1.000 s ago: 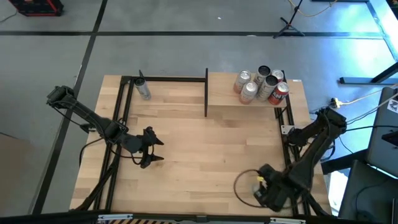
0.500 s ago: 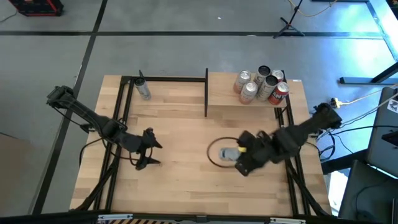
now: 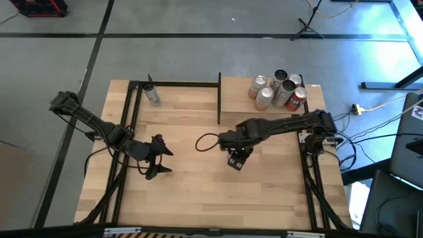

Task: Place canned beverage on shelf
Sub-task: Put the bottom white blue soda can on the shelf

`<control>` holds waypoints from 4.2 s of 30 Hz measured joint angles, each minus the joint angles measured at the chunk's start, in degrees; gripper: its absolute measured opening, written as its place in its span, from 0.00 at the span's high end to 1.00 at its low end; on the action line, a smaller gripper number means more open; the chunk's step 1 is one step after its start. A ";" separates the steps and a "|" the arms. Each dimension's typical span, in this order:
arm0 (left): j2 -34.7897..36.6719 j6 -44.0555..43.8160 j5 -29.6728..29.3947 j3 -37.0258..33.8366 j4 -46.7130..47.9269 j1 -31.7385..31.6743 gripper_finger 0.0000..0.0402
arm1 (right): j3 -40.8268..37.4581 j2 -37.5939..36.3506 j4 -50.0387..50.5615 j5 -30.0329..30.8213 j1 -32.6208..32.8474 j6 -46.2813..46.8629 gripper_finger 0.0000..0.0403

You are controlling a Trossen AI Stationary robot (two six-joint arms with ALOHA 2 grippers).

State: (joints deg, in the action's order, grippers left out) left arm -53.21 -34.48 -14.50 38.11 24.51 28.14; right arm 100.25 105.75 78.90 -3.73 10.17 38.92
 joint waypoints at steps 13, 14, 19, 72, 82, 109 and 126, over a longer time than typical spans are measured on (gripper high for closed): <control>-0.02 -1.16 -0.24 0.00 0.02 0.00 0.16 | -0.17 4.83 0.02 -3.14 -3.19 -2.40 0.43; -0.02 -1.15 -0.30 0.00 0.00 0.00 0.16 | -0.17 4.83 -0.02 -3.21 -3.16 -2.60 0.43; -0.02 -1.13 -0.53 0.00 0.00 0.00 0.16 | -0.20 5.53 -1.90 -3.31 -3.08 -2.75 0.33; -0.02 -1.12 3.27 0.07 0.51 0.02 0.16 | -34.45 -17.39 -43.43 40.38 17.17 11.84 0.06; -0.02 -1.05 3.72 0.07 0.50 0.02 0.16 | -35.43 -11.95 -44.62 41.55 16.73 13.30 0.11; 0.92 0.37 1.51 12.74 15.18 -2.23 0.16 | -3.15 -17.20 -24.84 39.50 0.78 -7.97 0.45; 0.87 0.50 0.89 12.81 16.22 -5.35 0.16 | 1.49 -15.10 -24.39 25.16 -28.58 -28.39 0.45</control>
State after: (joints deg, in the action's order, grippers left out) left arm -52.34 -33.98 -13.62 50.92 40.73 22.79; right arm 101.74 90.65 54.51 21.43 -18.41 10.53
